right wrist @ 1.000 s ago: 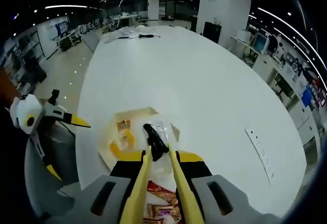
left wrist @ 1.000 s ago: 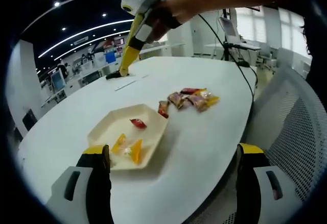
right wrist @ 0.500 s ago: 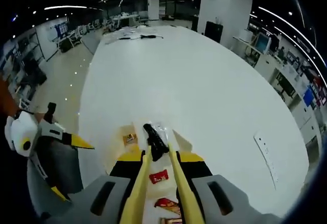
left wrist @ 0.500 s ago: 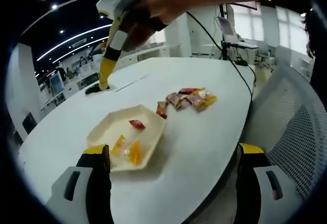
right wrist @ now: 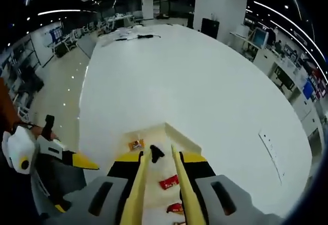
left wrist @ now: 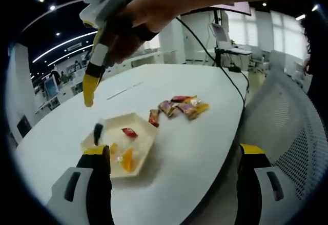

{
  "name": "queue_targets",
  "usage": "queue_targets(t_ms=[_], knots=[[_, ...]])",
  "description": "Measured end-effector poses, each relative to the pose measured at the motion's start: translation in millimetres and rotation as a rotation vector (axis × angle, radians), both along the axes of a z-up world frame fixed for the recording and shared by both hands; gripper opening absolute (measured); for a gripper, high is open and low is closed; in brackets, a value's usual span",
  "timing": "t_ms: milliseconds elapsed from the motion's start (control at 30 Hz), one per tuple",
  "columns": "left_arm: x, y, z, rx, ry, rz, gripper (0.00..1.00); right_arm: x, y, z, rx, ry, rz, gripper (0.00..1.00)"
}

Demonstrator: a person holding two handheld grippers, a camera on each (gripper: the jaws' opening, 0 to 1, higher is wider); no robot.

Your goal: Place the target food into the container with the food tongs after gripping and lifting it, then release it inside without dropping or visibly crushing the food.

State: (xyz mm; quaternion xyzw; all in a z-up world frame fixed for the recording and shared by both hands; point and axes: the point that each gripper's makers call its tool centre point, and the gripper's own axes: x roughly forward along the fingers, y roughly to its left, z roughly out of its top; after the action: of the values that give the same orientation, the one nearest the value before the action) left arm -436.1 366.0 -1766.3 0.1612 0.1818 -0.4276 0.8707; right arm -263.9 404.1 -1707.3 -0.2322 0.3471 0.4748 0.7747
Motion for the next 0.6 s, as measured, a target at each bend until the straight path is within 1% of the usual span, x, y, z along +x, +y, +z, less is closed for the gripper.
queue_targets(t_ms=[33,133,200,233,300,333,367,400,467,533,567,600], knots=[[-0.6,0,-2.4,0.010,0.009,0.000,0.99,1,0,-0.2,-0.005,-0.005,0.000,0.26],[2.2,3,-1.2,0.007,0.003,0.015,0.99,-2,-2,2.2,-0.003,-0.011,-0.004,0.26],[0.2,3,-6.2,0.015,0.027,0.010,0.99,-3,-6,5.5,-0.002,-0.013,-0.009,0.26],[-1.0,1,-6.0,0.016,0.026,-0.001,0.99,-4,-7,6.3,-0.003,-0.011,-0.003,0.26],[-2.9,-2,-5.8,0.014,0.021,-0.018,0.99,-3,-12,9.5,-0.017,-0.040,0.016,0.26],[-3.3,-2,-5.5,0.011,0.021,-0.021,0.99,-4,-13,10.3,-0.016,-0.036,0.023,0.26],[-2.6,-2,-4.1,0.008,0.015,-0.020,0.99,-3,-15,11.7,-0.012,-0.038,0.032,0.26],[-1.0,-1,-3.0,0.003,0.012,-0.013,0.99,1,-17,13.8,-0.010,-0.058,0.042,0.26],[2.6,3,0.8,-0.001,-0.003,0.013,0.99,6,-23,14.0,-0.017,-0.071,0.064,0.27],[5.6,4,9.8,-0.039,-0.035,0.022,1.00,11,-28,17.7,0.003,-0.086,0.052,0.27],[4.8,4,9.2,-0.039,-0.032,0.018,1.00,10,-33,20.3,0.032,-0.073,0.040,0.27],[5.0,4,7.0,-0.034,-0.021,0.021,1.00,9,-38,21.7,0.035,-0.077,0.044,0.27]])
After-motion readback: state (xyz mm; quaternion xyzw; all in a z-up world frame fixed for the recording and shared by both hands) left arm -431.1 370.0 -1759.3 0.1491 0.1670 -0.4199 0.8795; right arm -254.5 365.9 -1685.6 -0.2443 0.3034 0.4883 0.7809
